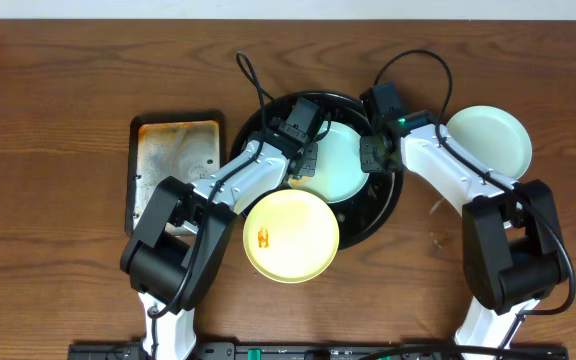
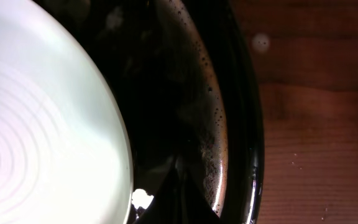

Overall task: Clean dirty plates on tray and stack at the side
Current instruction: 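Scrub the stained blue plate with the sponge while right gripper holds it, then lift and tilt the blue plate upright with the right gripper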

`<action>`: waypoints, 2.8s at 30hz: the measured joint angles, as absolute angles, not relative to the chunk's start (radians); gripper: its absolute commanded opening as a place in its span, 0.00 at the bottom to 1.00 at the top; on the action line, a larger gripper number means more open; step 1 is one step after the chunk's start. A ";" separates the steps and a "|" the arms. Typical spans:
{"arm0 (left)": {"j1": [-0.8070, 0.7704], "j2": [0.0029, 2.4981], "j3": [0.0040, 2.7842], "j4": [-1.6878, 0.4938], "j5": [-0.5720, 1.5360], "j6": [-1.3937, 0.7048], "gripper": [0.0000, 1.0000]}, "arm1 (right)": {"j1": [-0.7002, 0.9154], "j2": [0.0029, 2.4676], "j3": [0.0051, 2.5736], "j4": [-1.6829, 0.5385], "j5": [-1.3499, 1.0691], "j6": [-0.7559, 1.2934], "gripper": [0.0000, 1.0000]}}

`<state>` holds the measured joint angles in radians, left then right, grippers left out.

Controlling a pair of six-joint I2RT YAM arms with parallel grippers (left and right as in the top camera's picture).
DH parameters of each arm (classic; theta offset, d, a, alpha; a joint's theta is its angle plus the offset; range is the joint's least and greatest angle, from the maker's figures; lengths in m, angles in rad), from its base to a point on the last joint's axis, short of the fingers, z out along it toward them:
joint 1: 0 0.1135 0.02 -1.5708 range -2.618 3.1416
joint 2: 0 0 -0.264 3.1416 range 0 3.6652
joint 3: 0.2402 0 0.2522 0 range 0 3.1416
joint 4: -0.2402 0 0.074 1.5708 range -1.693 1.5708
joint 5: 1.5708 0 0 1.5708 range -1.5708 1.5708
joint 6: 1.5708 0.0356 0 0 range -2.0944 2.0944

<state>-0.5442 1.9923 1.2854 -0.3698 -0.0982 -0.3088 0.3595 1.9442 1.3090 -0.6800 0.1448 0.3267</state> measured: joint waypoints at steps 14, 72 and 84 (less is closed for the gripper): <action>-0.544 1.992 1.286 -0.371 -0.115 -0.309 0.08 | 0.360 1.945 1.309 -0.590 -0.058 0.269 0.36; -0.263 1.745 1.451 -0.648 0.207 -0.188 0.09 | 0.349 1.697 1.327 -0.623 0.179 0.097 0.01; -0.263 1.741 1.451 -0.717 0.224 -0.168 0.08 | 0.343 1.894 1.327 -0.617 0.012 0.168 0.27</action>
